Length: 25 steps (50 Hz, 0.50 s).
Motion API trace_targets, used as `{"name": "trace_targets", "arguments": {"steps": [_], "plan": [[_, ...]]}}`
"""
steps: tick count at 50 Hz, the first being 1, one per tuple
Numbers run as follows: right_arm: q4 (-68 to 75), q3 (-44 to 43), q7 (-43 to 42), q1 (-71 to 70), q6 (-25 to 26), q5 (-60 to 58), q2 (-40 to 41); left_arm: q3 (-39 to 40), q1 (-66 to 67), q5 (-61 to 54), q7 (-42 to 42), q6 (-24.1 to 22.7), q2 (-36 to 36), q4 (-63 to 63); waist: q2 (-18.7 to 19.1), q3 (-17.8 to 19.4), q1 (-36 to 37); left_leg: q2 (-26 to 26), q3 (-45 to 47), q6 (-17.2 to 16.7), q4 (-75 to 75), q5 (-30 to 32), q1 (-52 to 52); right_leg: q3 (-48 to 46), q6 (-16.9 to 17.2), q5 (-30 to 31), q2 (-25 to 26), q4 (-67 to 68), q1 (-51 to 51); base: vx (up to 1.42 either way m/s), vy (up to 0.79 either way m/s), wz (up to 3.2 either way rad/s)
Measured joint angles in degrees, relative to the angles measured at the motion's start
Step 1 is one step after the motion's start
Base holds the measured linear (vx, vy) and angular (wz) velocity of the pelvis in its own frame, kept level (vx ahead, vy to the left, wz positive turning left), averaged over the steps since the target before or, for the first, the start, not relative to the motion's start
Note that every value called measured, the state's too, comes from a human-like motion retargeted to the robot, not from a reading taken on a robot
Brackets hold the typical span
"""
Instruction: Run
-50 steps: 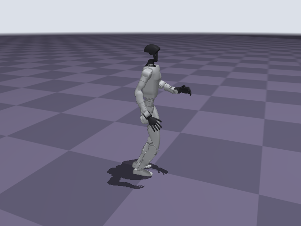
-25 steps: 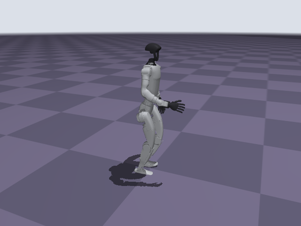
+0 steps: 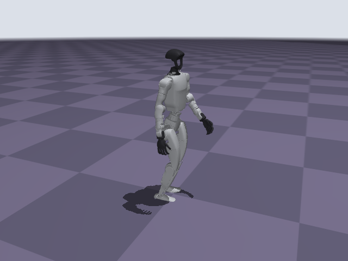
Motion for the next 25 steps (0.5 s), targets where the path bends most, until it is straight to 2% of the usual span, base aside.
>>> {"name": "trace_targets", "arguments": {"steps": [6, 14, 25], "plan": [[-6.16, 4.31, -3.7, -7.16, -2.18, -1.81, 1.42, 0.11, -0.45, 1.94, 4.28, -0.43, 1.49, -2.0, -1.98, 0.44, 2.21, -0.96, 0.1, 0.02, -2.58, 1.99, 0.59, -0.42, 1.04, -0.18, -1.05, 0.05, -0.66, 0.0, 0.0, 0.0], [-17.1, 12.06, -5.79, -17.25, -4.13, -3.68, 1.15, 1.94, 1.55, 3.28, 7.75, 0.37, 5.86, 3.6, -5.22, 1.33, 4.62, -2.49, -0.73, 0.05, -6.98, 5.89, 0.98, -1.9, 2.22, 0.22, -2.79, 0.24, -2.17, -0.06, -0.02, 0.09], [-29.76, 13.12, -1.8, -17.01, -3.69, -0.87, -2.67, 6.63, 8.58, 3.64, 3.71, 1.75, 10.86, 9.3, -7.13, 1.55, 6.1, -3.94, -2.36, 0.14, -16.48, 12.51, 1.97, -4.58, 3.47, 1.94, -4.29, -2.74, -3.64, -0.02, 0.0, 0.06]]}}
